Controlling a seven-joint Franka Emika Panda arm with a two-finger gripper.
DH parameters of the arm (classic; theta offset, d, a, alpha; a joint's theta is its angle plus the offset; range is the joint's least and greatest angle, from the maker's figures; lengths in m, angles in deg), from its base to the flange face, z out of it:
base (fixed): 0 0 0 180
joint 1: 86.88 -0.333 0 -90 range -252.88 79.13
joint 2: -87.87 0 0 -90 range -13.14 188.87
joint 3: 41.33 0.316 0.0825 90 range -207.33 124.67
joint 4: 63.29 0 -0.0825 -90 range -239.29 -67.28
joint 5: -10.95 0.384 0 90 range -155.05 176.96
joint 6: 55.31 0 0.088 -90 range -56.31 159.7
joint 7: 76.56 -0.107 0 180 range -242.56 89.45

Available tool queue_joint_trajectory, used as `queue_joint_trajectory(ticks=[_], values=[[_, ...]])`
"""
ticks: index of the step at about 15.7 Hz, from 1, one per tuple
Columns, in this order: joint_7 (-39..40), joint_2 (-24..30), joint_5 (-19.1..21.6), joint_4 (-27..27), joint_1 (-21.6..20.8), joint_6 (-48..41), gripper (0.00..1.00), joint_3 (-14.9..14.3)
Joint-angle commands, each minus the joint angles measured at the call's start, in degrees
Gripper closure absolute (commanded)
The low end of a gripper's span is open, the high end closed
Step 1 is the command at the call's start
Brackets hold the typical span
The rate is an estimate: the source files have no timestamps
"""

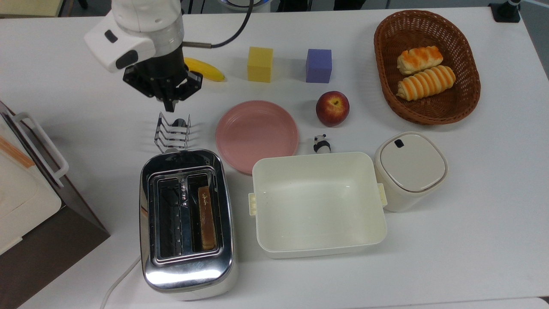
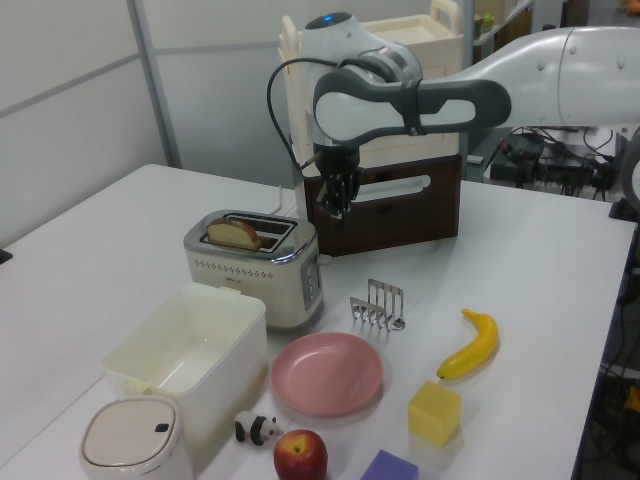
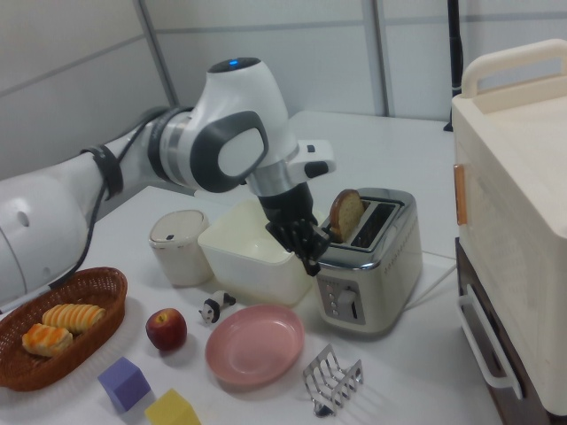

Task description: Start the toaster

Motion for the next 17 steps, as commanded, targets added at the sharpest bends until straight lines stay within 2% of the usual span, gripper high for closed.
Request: queue_joint_trajectory(ticks=[1,8,17], values=[[0.3,0.4,-0.8,-0.7,-0.1,2.8,1.0,-1.7],[0.6,-1.3,-0.9,-0.7,-0.1,2.9,1.0,-2.2],[0.6,-4.0,-3.3,-0.4,-0.7,3.2,1.0,-1.9]])
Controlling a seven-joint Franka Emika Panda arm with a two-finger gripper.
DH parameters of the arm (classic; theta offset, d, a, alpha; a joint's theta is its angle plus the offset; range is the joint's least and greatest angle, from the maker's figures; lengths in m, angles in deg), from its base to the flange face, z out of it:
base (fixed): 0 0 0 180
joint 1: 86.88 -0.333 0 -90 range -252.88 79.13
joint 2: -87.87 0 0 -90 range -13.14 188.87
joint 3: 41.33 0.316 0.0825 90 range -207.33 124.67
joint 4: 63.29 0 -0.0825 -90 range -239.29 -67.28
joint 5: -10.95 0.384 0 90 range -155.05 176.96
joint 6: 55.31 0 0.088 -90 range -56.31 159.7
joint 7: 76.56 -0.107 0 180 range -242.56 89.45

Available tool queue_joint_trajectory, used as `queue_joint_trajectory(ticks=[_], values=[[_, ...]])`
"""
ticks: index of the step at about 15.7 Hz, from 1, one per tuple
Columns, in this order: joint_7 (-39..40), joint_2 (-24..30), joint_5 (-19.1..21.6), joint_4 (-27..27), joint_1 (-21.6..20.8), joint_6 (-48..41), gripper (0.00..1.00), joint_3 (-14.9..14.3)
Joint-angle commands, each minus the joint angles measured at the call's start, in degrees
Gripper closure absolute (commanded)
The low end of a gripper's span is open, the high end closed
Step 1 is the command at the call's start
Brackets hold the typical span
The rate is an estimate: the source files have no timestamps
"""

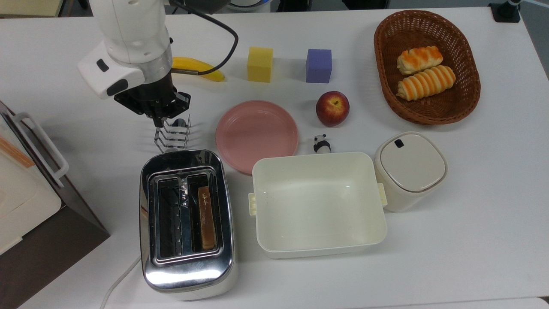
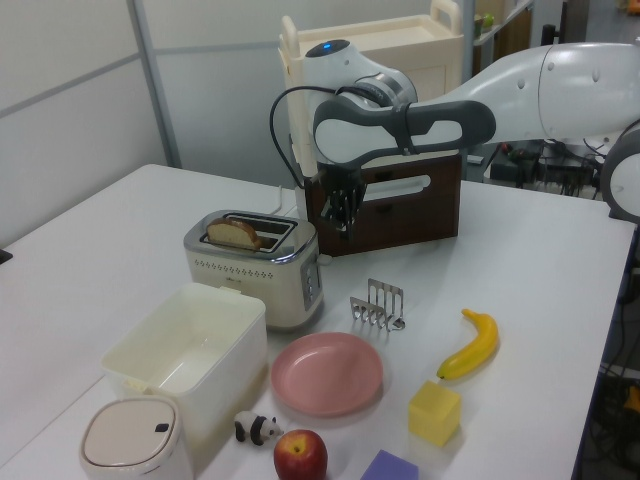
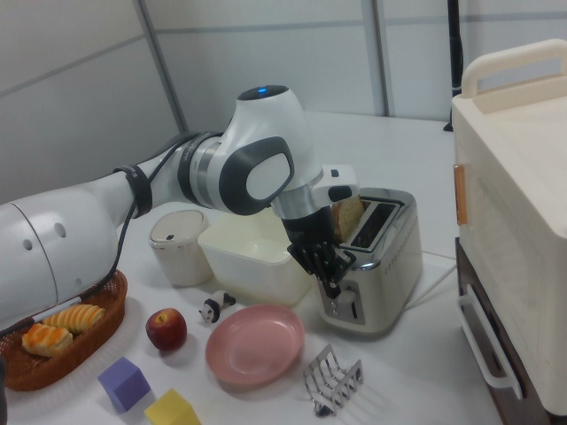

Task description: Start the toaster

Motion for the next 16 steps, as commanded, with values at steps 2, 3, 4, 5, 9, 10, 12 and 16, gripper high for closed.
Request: queue_joint_trajectory(ticks=[2,3,4,5,9,10,12,16], values=[[0.3,-0.6,-1.3,-0.6,-0.7,4.2,1.0,0.1],[0.4,-0.7,-1.3,-0.7,-0.7,4.7,1.0,0.1],[0.4,-0.9,-1.3,-0.7,-0.8,4.8,1.0,0.1],[0.5,-1.1,-1.3,-0.7,-0.8,4.8,1.0,0.1],[0.4,-1.4,-1.8,-0.8,-1.5,4.8,1.0,0.1],[0.3,-2.0,-2.5,-0.8,-1.6,4.8,1.0,0.2],[0.3,-2.5,-3.0,-0.7,-1.7,4.8,1.0,0.2],[0.5,-2.7,-3.1,-0.6,-1.7,4.9,1.0,0.2]])
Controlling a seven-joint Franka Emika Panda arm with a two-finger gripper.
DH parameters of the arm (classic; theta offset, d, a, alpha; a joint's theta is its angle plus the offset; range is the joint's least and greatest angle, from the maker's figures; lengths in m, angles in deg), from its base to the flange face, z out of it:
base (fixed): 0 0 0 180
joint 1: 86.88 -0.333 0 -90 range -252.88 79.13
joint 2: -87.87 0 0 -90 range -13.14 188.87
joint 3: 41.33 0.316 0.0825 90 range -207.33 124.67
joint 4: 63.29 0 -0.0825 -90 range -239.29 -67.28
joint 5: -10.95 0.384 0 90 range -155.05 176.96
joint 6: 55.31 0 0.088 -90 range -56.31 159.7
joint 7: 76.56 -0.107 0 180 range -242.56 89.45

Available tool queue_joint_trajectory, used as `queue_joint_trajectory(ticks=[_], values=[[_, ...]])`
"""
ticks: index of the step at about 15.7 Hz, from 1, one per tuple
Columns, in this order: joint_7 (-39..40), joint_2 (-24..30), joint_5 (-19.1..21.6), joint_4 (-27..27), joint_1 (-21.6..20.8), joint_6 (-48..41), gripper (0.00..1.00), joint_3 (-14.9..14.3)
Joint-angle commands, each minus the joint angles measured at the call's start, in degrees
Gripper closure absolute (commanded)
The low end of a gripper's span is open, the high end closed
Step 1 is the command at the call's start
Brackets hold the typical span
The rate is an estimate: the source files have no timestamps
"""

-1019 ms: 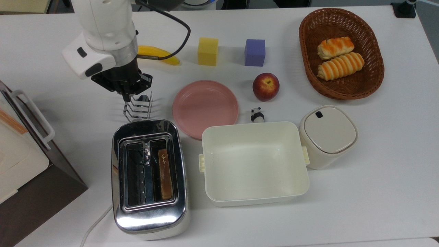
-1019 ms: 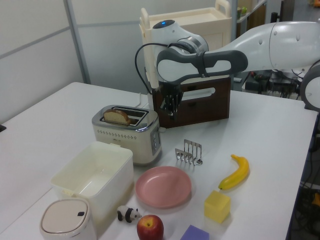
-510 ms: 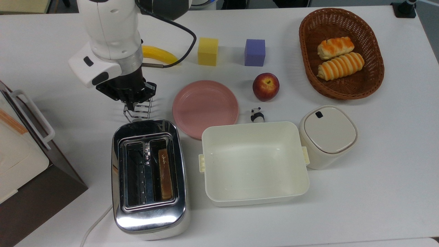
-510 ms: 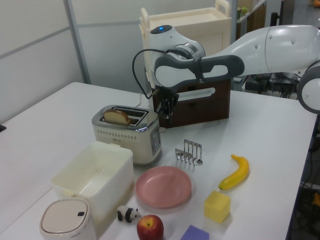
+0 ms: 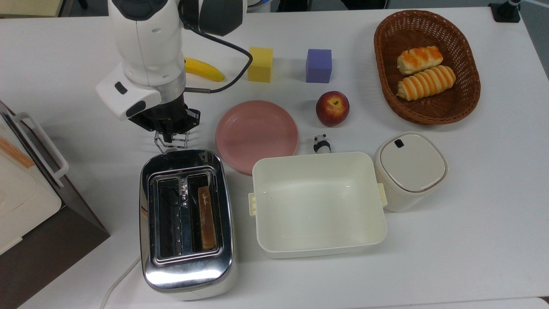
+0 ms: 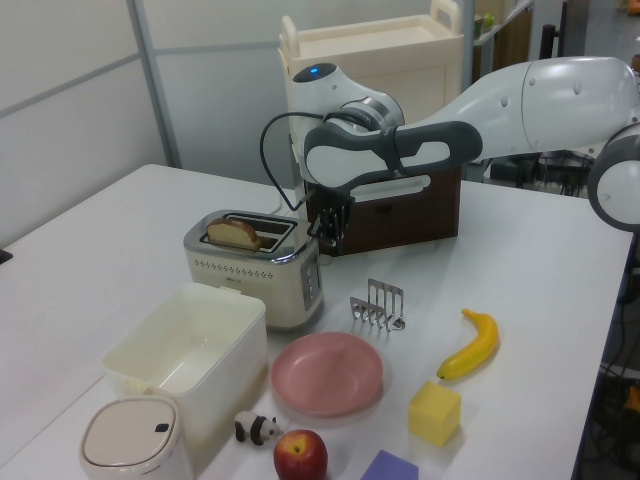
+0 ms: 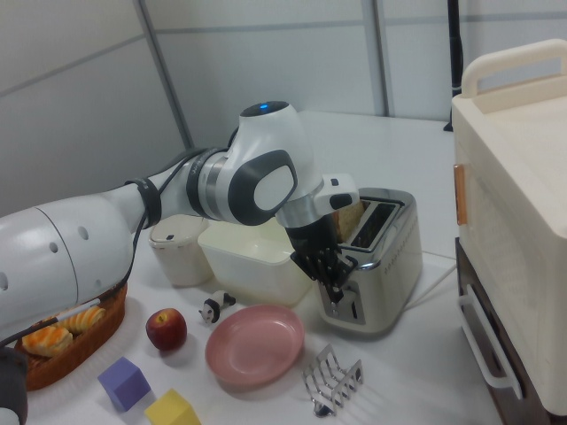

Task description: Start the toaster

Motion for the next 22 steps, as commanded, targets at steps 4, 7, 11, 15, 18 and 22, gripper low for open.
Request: queue_joint_trajectory(ticks=[4,7,11,15,18,22], values=[[0.5,-0.1,-1.2,-0.7,-0.3,3.7,1.0,-0.2],[0.5,-0.2,-1.6,-0.7,-0.3,4.3,1.0,-0.2],[0.6,-0.3,-1.7,-0.7,-0.3,4.3,1.0,-0.2],[0.6,-0.9,-2.4,-0.8,-0.3,4.3,1.0,-0.2],[0.9,-1.7,-2.6,-0.8,-0.5,4.3,1.0,-0.2],[1.7,-2.0,-3.2,-0.8,-1.0,4.3,1.0,-0.2]])
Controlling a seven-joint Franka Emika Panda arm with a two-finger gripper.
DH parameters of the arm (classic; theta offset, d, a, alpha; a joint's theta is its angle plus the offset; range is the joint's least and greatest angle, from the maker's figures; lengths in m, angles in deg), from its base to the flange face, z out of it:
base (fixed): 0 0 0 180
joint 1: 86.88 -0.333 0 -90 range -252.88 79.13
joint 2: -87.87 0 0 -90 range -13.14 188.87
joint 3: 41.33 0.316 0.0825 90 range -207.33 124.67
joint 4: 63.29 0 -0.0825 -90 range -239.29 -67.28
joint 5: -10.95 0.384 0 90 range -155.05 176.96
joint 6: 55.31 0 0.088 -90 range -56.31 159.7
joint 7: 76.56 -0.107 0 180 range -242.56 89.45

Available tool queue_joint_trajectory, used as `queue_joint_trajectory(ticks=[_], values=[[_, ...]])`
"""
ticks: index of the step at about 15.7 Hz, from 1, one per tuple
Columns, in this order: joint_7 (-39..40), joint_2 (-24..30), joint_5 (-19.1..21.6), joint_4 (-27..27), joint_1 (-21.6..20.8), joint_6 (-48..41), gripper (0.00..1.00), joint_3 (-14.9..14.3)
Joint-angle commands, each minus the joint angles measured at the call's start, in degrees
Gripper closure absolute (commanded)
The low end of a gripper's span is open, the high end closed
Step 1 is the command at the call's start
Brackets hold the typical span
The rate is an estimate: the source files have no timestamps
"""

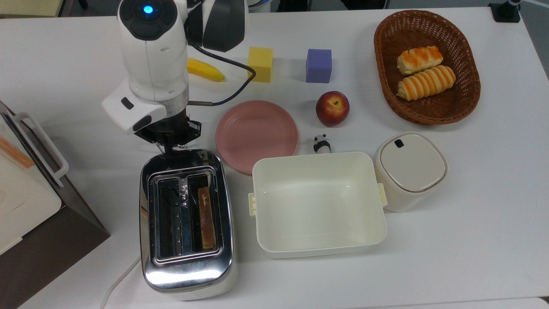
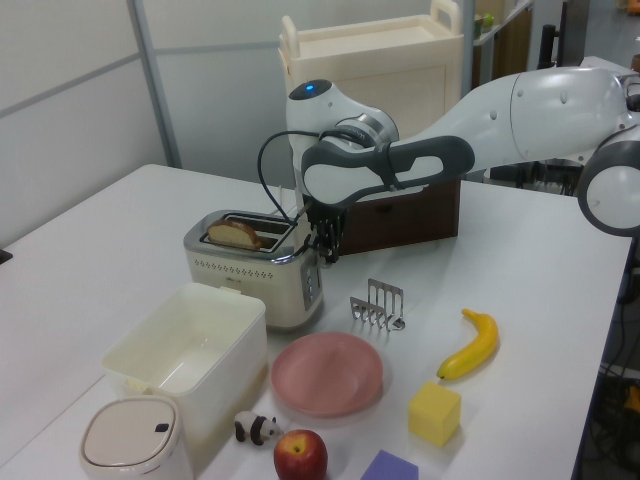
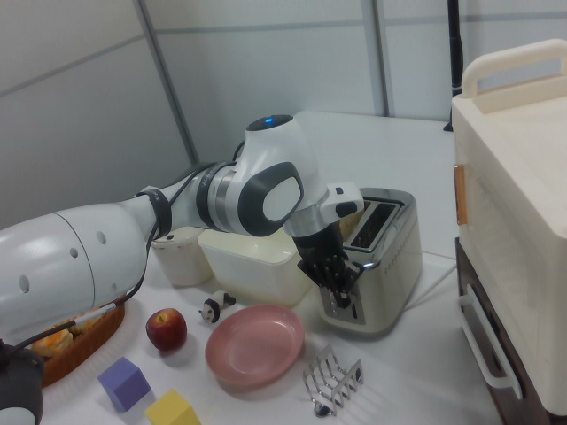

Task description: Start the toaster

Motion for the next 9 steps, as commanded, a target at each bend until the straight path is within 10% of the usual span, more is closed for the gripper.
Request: queue_joint_trajectory(ticks=[1,9], values=[[1.3,0.3,-1.0,-0.8,-0.7,1.1,1.0,-0.2],[3.1,-0.4,-1.2,-1.1,-1.1,1.1,1.0,-0.2]])
